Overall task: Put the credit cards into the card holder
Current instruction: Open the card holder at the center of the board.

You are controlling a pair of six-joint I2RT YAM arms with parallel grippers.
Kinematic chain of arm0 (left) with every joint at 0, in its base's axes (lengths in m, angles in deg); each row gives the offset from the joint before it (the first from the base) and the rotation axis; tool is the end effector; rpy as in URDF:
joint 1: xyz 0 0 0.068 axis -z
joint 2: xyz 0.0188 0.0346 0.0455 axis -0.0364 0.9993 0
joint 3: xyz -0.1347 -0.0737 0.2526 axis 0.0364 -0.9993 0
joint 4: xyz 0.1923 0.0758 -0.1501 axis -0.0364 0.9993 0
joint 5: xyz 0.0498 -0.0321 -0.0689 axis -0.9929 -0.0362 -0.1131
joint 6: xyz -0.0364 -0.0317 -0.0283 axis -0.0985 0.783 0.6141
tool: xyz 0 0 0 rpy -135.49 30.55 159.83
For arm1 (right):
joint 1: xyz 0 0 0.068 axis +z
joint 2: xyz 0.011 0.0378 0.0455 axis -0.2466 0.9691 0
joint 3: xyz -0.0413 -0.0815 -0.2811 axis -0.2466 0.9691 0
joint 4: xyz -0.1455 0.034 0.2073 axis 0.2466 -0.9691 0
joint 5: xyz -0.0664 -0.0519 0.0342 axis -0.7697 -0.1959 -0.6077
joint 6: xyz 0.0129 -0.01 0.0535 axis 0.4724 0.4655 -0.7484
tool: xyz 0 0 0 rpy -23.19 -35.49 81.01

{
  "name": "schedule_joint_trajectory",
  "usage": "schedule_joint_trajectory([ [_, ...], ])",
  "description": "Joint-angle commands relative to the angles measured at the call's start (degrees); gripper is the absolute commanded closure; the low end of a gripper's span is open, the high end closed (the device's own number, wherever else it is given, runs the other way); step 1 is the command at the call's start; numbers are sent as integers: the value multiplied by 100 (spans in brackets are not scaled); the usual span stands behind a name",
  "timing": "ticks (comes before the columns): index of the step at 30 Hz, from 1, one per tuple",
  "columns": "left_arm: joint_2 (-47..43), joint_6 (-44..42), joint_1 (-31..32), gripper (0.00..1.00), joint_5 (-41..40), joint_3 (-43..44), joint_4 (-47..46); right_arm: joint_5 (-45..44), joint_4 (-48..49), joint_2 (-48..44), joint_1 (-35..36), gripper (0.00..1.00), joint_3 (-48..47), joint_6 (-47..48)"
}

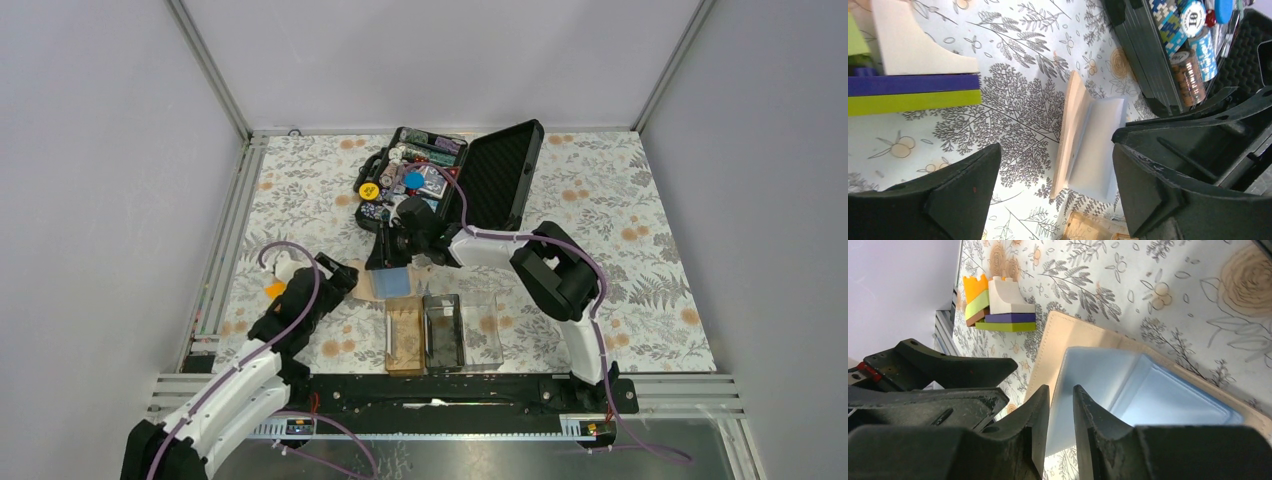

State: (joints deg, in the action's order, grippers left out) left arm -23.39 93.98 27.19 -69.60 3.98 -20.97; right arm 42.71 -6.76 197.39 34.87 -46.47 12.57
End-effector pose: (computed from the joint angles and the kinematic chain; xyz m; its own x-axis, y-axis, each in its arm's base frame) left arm 0.1195 -0.0429 0.1834 -0.4012 -0.7416 -0.5376 -0.3779 0.6686 -0.6404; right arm 0.2976 0.3675 0.1919 -0.8421 -0.0708 -0.5347 -0.4915 0.5089 0.7067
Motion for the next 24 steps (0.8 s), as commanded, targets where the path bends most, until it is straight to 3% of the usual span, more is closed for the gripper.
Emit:
schedule_joint_trajectory([
  [1,-268,-297,-201,11,-105,553,882,-239,-107,132,183,69,-424,69],
  [5,-452,-557,-527,1,270,839,1278,-351,-190,286,289,67,-599,86],
  [10,-629,-812,-793,1,562,1145,1530,-452,-363,378,406,64,-808,175],
  [17,-502,-1047,-956,1,1027,1253,1460,-521,-538,141,447,51,-925,418],
  [24,-430,-1085,-1098,1,1388,1221,1301,-562,-672,-134,440,49,-1017,570],
])
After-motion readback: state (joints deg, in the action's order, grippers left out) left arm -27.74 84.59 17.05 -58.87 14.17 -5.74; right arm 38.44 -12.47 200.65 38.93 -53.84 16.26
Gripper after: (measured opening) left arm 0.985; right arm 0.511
